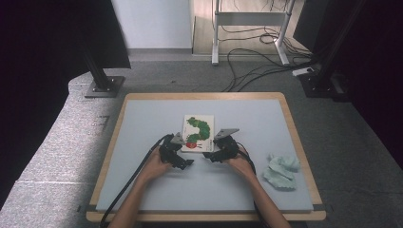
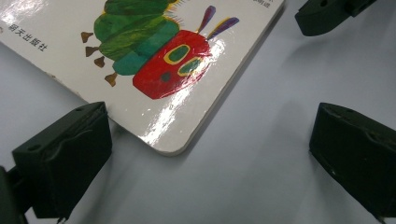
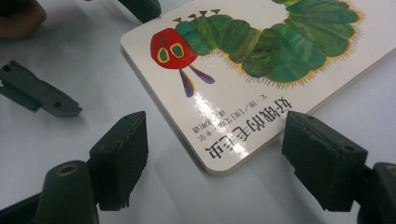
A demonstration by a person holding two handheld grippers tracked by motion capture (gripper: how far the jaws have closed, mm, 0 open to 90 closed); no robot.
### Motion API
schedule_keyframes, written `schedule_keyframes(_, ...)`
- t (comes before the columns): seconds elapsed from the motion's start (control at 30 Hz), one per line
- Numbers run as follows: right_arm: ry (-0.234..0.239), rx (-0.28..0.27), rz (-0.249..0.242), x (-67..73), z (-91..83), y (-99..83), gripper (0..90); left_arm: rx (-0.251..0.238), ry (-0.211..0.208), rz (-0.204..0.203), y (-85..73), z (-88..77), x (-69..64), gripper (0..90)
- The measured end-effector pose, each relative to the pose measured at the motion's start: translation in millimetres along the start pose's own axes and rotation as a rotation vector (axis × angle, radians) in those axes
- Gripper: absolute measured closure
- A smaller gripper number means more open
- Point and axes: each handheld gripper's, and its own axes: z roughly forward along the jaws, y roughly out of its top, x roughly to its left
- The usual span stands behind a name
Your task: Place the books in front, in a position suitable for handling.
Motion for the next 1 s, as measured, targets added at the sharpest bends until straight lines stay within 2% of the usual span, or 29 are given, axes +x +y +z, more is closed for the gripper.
schedule_keyframes(0.2, 0.006, 0.001, 0.0, 9.2, -9.0, -8.3, 22.0, 0.007, -0.018, 0.003, -4.3, -5.1, -17.8, 0.0)
schedule_keyframes(0.33, 0.006, 0.001, -0.002, 17.8, -16.3, -15.4, 22.0, 0.004, -0.016, 0.01, -9.0, -8.1, -32.5, 0.0)
schedule_keyframes(0.53, 0.023, 0.004, 0.0, 30.5, -28.1, -26.0, 21.8, 0.003, -0.044, 0.009, -15.8, -14.8, -52.6, 0.0)
schedule_keyframes(0.63, 0.027, 0.003, -0.004, 37.9, -34.0, -32.0, 21.6, -0.004, -0.037, 0.006, -19.4, -16.8, -64.0, 0.0)
schedule_keyframes(0.73, 0.033, 0.013, -0.008, 47.2, -41.6, -37.8, 21.6, 0.018, -0.012, 0.026, -20.5, -18.4, -76.4, 0.0)
schedule_keyframes(0.83, 0.023, 0.025, -0.021, 54.1, -45.9, -41.2, 22.3, 0.029, -0.018, 0.033, -20.1, -19.6, -79.2, 0.0)
schedule_keyframes(0.93, 0.02, 0.044, -0.024, 58.5, -48.1, -42.0, 22.1, 0.028, -0.049, 0.034, -19.9, -22.2, -74.0, 0.5)
schedule_keyframes(1.0, 0.013, 0.032, -0.022, 61.8, -49.6, -43.3, 19.5, 0.019, -0.049, 0.027, -19.8, -24.2, -69.7, 1.2)
